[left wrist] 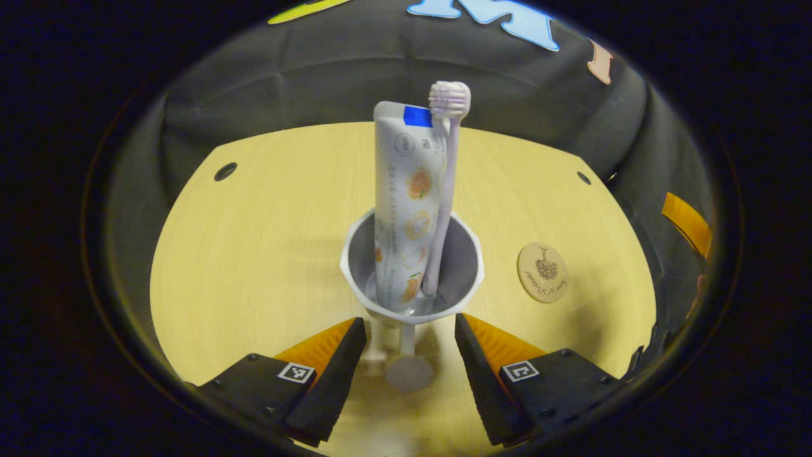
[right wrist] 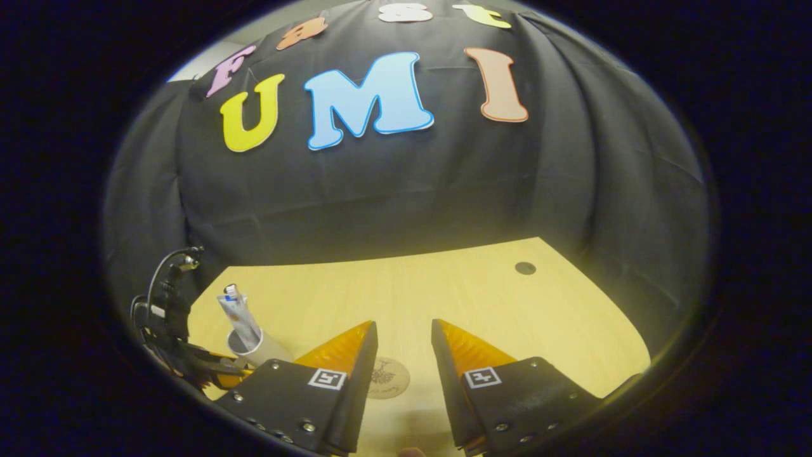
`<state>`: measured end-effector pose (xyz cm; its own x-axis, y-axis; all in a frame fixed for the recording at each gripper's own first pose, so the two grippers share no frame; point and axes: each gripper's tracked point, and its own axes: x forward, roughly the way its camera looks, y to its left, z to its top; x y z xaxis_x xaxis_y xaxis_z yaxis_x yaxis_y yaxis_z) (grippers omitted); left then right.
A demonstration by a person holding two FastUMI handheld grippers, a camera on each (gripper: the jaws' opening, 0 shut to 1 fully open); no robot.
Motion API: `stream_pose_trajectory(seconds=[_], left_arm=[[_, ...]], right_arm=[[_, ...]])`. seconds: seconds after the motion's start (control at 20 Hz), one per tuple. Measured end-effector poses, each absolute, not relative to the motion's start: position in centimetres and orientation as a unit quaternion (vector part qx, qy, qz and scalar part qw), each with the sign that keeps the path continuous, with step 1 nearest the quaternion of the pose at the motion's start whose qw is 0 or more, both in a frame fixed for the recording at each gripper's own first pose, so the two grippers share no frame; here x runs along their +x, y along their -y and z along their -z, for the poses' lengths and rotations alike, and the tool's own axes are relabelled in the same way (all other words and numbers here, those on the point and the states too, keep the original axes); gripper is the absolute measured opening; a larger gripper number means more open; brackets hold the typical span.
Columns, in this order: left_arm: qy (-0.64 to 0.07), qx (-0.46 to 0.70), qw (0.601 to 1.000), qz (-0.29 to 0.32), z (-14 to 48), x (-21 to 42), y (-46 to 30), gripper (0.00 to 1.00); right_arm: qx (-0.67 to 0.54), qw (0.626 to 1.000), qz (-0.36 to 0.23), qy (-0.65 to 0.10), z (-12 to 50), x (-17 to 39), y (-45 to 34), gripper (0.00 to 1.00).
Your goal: Put the toothbrush and toothpaste on the desktop into the cup, then pick up the cup and place it on the coaster on the desktop.
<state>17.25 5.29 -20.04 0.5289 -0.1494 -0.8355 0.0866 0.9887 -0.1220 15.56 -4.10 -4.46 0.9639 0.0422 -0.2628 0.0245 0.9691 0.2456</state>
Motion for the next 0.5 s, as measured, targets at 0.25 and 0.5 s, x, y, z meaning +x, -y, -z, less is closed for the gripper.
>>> stream_pose_trajectory(seconds=[0.25,0.5], left_arm=[[-0.512,-0.02,0.856,0.066,21.6,17.2,-5.2,0.73],[-0.519,-0.01,0.853,0.062,21.9,17.2,-5.5,0.4]], right_arm=[[0.131,0.98,-0.001,-0.15,5.5,15.2,4.9,0.53],[0.14,0.977,0.003,-0.163,6.3,14.9,5.3,0.53]])
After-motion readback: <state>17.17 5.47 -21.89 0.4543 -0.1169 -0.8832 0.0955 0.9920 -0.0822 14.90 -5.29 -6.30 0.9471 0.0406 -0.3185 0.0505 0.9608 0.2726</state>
